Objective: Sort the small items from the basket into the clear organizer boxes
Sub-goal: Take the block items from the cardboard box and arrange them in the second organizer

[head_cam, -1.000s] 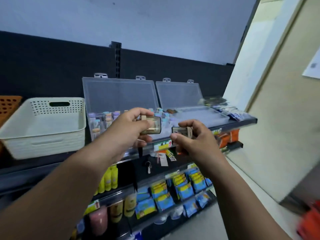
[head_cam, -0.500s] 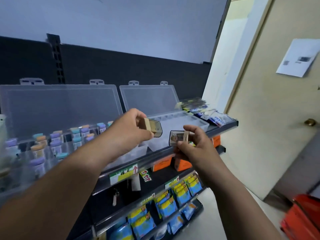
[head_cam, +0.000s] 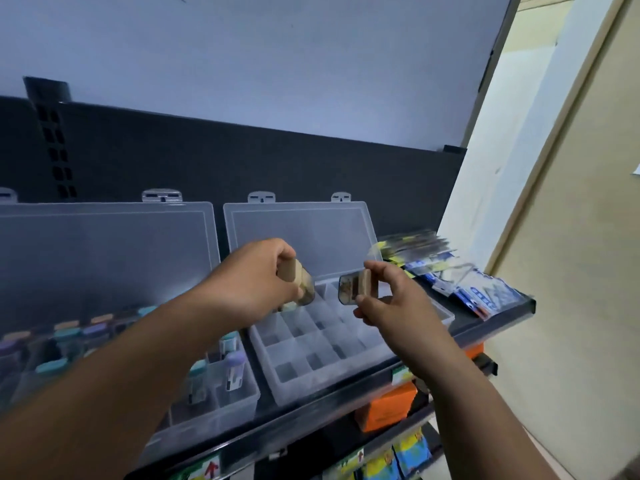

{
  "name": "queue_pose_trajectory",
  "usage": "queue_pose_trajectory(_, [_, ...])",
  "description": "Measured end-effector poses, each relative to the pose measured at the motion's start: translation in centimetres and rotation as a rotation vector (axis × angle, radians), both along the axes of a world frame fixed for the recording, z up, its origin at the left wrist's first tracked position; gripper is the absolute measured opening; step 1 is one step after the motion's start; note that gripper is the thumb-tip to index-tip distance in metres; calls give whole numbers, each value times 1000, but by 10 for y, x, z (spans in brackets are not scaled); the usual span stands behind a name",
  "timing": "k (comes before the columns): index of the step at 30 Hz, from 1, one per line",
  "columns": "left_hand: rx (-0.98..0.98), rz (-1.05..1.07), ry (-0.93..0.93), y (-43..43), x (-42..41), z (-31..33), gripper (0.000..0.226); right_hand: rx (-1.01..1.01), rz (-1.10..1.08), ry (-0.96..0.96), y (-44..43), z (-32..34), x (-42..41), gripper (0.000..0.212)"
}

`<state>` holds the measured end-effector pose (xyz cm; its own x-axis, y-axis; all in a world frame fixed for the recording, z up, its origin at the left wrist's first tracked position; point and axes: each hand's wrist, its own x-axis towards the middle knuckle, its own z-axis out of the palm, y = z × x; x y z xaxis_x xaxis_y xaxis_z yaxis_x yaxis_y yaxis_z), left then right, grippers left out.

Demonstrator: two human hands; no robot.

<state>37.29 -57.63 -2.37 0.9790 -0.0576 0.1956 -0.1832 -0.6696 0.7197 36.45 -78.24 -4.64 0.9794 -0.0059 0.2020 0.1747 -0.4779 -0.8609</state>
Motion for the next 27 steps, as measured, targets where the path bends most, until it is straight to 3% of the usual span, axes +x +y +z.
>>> queue_pose_trajectory(6, [87,139,47,-27,43,-6,35,-211,180,-45,-13,1,78,48])
queue_pose_trajectory(9, [111,194,67,-41,60,-11,22,-290,293,-16,-22,3,109,46])
queue_pose_trajectory(14, [233,188,124,-59,88,-24,12,-373,453,62,-27,-7,149,17])
queue_pose_trajectory(19, [424,204,200,-62,99,-37,23,-565,588,65,-20,-19,169,42])
queue_pose_trajectory(21, [490,216,234,-61,101,-42,35,-617,615,67,-17,-22,176,42])
queue_pose_trajectory(27, [561,237,285,-63,104,-47,40,-662,661,77,-13,-27,186,44])
